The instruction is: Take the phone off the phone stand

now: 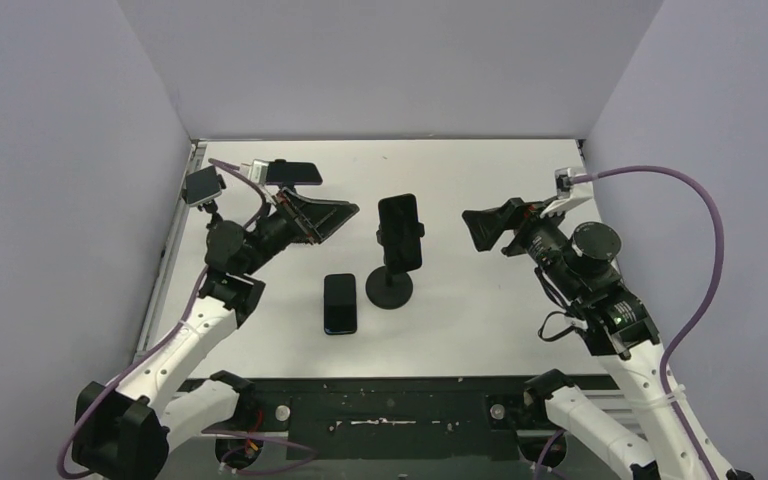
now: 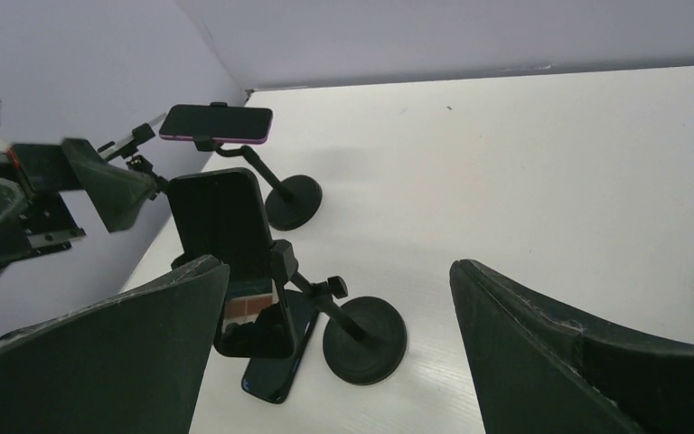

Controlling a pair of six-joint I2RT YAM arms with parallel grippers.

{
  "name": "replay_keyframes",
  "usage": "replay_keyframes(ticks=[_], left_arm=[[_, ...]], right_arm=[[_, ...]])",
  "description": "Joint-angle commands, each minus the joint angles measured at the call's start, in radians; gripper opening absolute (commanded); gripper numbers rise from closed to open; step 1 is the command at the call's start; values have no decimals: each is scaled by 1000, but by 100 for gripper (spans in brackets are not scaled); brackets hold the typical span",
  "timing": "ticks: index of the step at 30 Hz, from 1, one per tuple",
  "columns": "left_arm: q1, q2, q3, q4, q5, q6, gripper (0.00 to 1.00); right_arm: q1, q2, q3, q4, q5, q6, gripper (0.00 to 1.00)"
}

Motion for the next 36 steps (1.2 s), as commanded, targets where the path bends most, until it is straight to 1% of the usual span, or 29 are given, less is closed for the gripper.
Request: replay_keyframes(ticks=[1,3,6,8,10,12,14,16,17,18,20,23,26,30,32,36], left_arm=[[-15,-48,191,-343,-12,211,97],[-34,-59,219,-478,-91,266,97],[-73,-94,244,-648,-247,339,97],[-101,-128,248,-727,-352,364,97],[-127,-161,245,-780,-426,366,97],[-143,-187,243,-822,-463,364,96],[-154,-197,250,-847,-476,367,95],[-156,-195,265,-874,-471,382,95],[-156,-192,271,-891,-469,388,95],[-158,-193,277,-898,-467,396,95],[-158,-195,281,-903,-464,405,95],[-160,-200,285,-903,-463,416,95],[-160,-206,289,-915,-477,424,95],[-160,-208,300,-941,-494,429,97],[-159,-212,299,-941,-536,420,97],[-159,-229,281,-921,-571,402,97]], right_arm=[[-2,32,43,15,-60,-51,100],[-1,45,63,2,-53,-57,100],[7,87,111,-67,-28,-68,100],[27,105,120,-90,-5,-66,100],[74,118,116,-108,39,-66,100],[160,121,99,-108,113,-66,100],[274,125,78,-97,227,-58,100],[405,137,69,-92,357,-59,100],[496,148,72,-90,419,-60,100],[561,162,77,-91,494,-62,100],[675,203,90,-98,593,-61,100],[788,231,87,-104,731,-44,100],[816,221,50,-79,809,-25,100],[817,137,-53,58,788,-63,100],[813,125,-52,45,771,-63,100],[796,188,20,-43,699,-81,100]])
